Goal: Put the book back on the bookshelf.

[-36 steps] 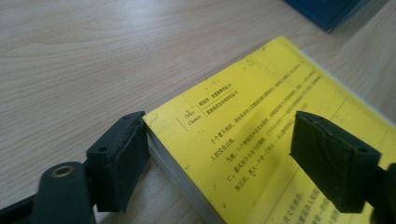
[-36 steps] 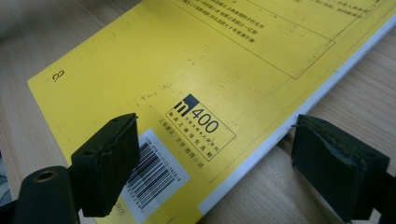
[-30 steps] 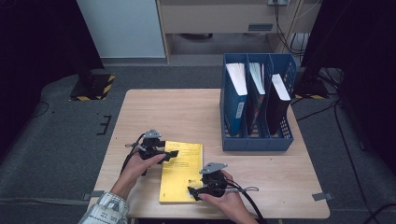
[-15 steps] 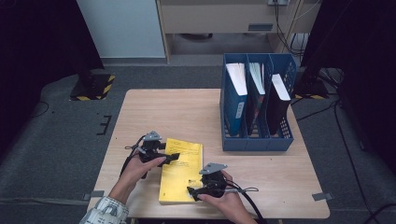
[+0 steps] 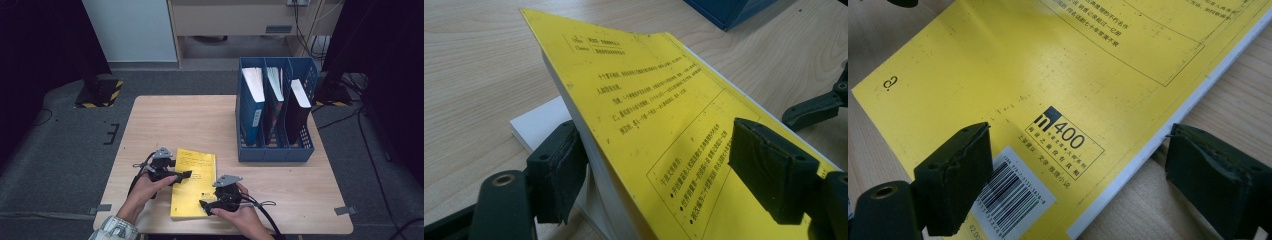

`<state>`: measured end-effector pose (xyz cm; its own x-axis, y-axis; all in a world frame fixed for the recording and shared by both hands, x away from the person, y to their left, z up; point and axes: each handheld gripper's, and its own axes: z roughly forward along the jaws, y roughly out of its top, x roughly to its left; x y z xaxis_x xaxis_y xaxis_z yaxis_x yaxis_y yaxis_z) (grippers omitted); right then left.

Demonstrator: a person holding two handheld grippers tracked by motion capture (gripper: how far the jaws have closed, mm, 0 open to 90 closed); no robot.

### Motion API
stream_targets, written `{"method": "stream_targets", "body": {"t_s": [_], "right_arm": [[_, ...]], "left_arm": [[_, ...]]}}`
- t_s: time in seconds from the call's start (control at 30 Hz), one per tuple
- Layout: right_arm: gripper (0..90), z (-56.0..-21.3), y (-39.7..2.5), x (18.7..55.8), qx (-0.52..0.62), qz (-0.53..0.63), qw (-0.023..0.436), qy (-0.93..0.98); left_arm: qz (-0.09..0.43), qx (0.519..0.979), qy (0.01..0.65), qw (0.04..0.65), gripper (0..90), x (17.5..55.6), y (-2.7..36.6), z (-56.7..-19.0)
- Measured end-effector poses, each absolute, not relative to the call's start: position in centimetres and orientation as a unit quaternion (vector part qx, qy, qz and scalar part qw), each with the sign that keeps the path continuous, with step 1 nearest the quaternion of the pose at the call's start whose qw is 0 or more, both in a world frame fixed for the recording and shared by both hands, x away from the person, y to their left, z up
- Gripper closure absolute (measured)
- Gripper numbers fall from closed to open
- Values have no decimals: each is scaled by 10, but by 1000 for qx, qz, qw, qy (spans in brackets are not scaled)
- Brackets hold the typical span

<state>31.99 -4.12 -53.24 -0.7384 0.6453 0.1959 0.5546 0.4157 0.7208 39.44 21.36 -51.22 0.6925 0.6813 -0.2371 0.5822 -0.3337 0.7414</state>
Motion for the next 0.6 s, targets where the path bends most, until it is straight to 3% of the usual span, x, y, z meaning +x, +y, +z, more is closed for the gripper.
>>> {"method": "stream_targets", "body": {"t_s": [0.17, 0.4, 0.53, 0.6], "right_arm": [[104, -532, -40, 320, 358, 404, 57, 840], [81, -533, -39, 321, 360, 403, 57, 840], [62, -534, -37, 323, 360, 406, 61, 838], [58, -534, -37, 324, 360, 405, 60, 838]], "left_arm": [[66, 816, 388, 424, 323, 401, 208, -515], [75, 812, 388, 430, 533, 404, 207, -513], [74, 814, 388, 426, 524, 403, 206, -513], [61, 814, 392, 426, 465, 404, 205, -515]]}}
